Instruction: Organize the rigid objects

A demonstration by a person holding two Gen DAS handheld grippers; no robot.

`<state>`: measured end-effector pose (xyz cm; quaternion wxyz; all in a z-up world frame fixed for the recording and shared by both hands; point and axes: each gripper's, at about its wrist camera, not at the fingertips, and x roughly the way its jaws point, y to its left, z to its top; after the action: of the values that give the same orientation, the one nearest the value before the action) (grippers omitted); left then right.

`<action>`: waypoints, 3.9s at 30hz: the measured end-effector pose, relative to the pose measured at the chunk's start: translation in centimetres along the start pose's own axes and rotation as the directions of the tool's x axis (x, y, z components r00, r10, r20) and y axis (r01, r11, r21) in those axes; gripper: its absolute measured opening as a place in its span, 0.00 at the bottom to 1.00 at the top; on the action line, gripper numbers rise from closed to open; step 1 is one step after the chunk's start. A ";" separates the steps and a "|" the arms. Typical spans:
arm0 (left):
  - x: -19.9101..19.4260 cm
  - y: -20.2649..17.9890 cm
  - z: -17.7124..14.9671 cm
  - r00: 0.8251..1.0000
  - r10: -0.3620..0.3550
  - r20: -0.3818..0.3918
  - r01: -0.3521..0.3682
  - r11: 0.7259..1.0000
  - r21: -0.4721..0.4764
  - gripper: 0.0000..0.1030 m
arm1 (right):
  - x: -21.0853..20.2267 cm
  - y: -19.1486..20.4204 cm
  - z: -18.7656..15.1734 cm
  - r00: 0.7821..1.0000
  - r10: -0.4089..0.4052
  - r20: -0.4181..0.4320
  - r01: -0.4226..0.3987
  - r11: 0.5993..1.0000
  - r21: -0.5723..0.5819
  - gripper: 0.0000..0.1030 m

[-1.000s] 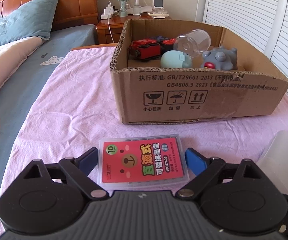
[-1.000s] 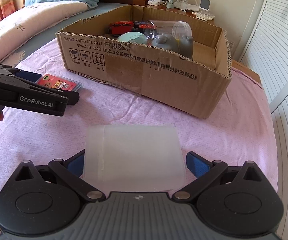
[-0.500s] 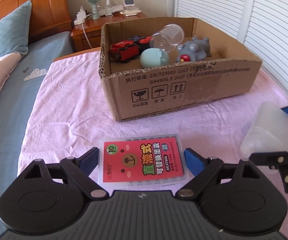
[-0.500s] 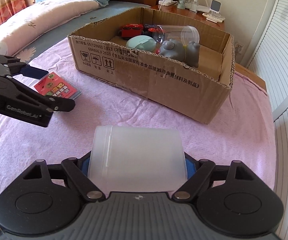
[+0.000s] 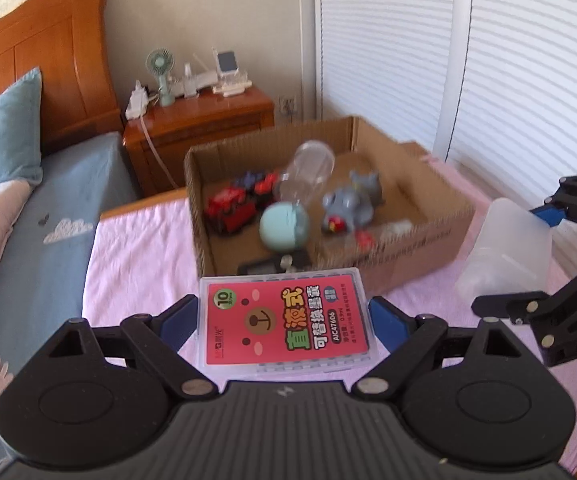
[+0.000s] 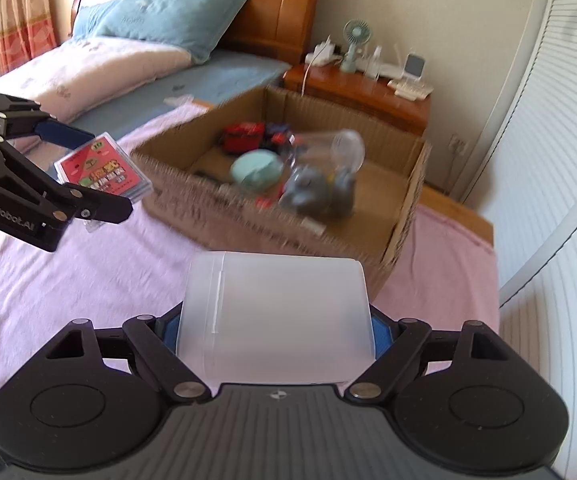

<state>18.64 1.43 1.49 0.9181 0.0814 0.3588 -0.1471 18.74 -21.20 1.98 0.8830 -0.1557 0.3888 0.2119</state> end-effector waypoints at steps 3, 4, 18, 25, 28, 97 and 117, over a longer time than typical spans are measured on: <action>1.4 -0.1 1.9 1.000 -0.009 0.015 0.009 1.000 -0.005 0.87 | -0.5 -0.8 1.2 0.999 -0.023 0.038 0.022 1.000 0.010 0.84; 2.1 -0.1 2.4 1.000 -0.005 0.009 0.005 1.000 -0.017 0.87 | -0.6 -1.1 1.5 0.998 -0.031 0.049 0.030 0.999 0.017 0.84; 6.6 0.8 2.6 0.999 0.043 -0.015 -0.044 0.995 -0.089 0.91 | 2.7 -3.6 4.7 0.999 -0.019 0.031 0.017 0.996 0.083 0.84; 2.8 1.8 1.8 0.997 0.053 0.051 -0.045 0.988 -0.150 0.99 | 6.2 -5.6 8.2 1.000 0.001 0.029 -0.005 0.994 0.112 0.84; 0.9 1.9 0.9 0.995 0.067 0.071 -0.054 0.984 -0.172 0.99 | 8.3 -6.3 9.9 1.000 0.005 0.025 -0.008 0.993 0.117 0.84; -5.3 -3.7 -1.3 0.974 0.221 -0.050 -0.226 0.947 -0.228 0.99 | -4.8 0.9 -1.1 0.978 -0.196 -0.069 0.206 0.882 0.423 1.00; -5.8 -3.9 -1.1 0.971 0.234 -0.044 -0.238 0.944 -0.230 0.99 | -5.2 1.1 -1.2 0.973 -0.224 -0.061 0.228 0.877 0.423 1.00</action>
<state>12.64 -0.72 4.47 0.9295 0.0164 0.3685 0.0076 14.32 -22.10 4.95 0.9123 -0.0040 0.4092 0.0163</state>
